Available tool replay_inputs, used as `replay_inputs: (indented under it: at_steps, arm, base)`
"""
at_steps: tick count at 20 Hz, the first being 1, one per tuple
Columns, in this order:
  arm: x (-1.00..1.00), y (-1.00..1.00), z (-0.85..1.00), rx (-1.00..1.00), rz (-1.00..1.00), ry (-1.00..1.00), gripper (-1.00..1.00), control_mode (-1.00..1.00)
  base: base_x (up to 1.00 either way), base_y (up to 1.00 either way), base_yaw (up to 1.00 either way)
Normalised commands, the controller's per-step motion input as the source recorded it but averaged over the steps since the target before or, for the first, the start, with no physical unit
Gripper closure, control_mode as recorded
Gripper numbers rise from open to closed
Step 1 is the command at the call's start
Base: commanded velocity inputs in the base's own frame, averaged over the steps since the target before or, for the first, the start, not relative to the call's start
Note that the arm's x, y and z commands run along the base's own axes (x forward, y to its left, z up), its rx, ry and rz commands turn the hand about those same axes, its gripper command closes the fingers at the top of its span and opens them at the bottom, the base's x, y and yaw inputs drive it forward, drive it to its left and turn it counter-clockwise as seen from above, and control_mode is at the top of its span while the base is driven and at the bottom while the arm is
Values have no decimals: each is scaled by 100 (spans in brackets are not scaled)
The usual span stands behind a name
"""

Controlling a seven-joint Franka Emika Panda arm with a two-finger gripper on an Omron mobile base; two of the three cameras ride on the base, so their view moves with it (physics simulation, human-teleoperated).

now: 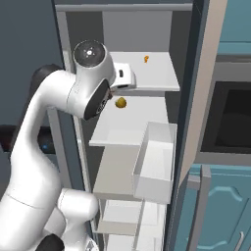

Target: Transport the chicken drumstick and squash to the fridge. Place the chicken drumstick on the rack containing meat and place the squash on the rack containing the vegetable, ensuring meats and vegetables are on different racks.

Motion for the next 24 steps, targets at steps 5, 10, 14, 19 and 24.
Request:
replay_inputs:
  at_steps: [5, 10, 14, 19, 24]
  arm:
    - [90, -23, 0, 1, 7, 3, 100, -100]
    - [90, -15, 0, 0, 4, 5, 100, -100]
    - [73, -30, -10, 0, 9, 0, 100, -100]
    - [76, -20, -29, 0, 5, 0, 100, -100]
    - [74, -13, -22, 0, 1, 0, 100, -100]
  base:
    - [0, 0, 0]
    - [0, 0, 0]
    - [0, 0, 0]
    - [0, 0, 0]
    - [0, 0, 0]
